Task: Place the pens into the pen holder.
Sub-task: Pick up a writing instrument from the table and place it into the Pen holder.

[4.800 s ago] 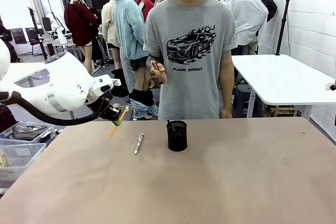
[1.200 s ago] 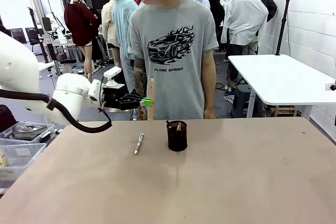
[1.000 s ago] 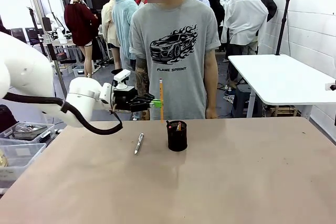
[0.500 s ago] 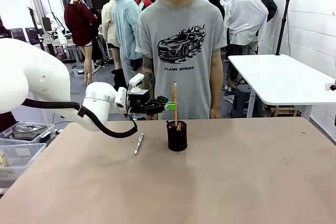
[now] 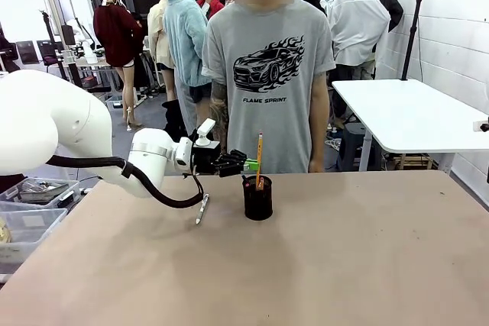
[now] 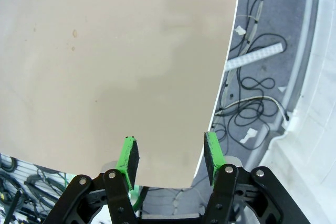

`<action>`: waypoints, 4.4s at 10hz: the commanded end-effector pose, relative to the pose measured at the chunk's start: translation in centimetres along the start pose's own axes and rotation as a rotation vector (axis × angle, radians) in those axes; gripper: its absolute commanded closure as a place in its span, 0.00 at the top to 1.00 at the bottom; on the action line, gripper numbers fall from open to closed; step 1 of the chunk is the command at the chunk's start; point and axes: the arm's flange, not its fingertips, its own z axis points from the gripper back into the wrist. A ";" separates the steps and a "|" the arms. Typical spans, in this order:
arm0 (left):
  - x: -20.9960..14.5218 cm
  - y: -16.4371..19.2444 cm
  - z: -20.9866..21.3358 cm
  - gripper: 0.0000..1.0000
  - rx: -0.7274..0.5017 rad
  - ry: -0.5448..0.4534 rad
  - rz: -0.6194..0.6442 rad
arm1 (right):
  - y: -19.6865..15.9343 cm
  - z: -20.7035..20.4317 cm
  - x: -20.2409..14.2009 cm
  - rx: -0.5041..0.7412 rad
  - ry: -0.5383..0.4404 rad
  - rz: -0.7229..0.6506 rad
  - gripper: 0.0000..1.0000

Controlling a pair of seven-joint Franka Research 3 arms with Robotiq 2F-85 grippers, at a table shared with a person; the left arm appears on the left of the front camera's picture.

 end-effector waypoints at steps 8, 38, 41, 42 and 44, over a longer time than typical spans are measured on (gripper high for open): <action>1.9 -1.5 2.0 0.42 0.030 0.007 -0.078 | -0.1 -0.1 0.0 -0.027 0.002 0.004 0.64; 4.1 -6.0 2.4 0.42 1.038 1.081 0.782 | -0.1 -0.1 0.0 -0.027 0.002 0.004 0.64; 3.0 -4.9 1.6 0.42 1.106 1.147 0.826 | -0.1 -0.1 0.0 -0.027 0.002 0.004 0.64; 2.4 -4.5 1.2 0.42 1.088 1.152 0.836 | -0.1 -0.1 0.0 -0.027 0.002 0.004 0.64; 1.9 -3.9 1.0 0.42 1.086 1.147 0.855 | -0.1 -0.1 0.0 -0.027 0.002 0.004 0.64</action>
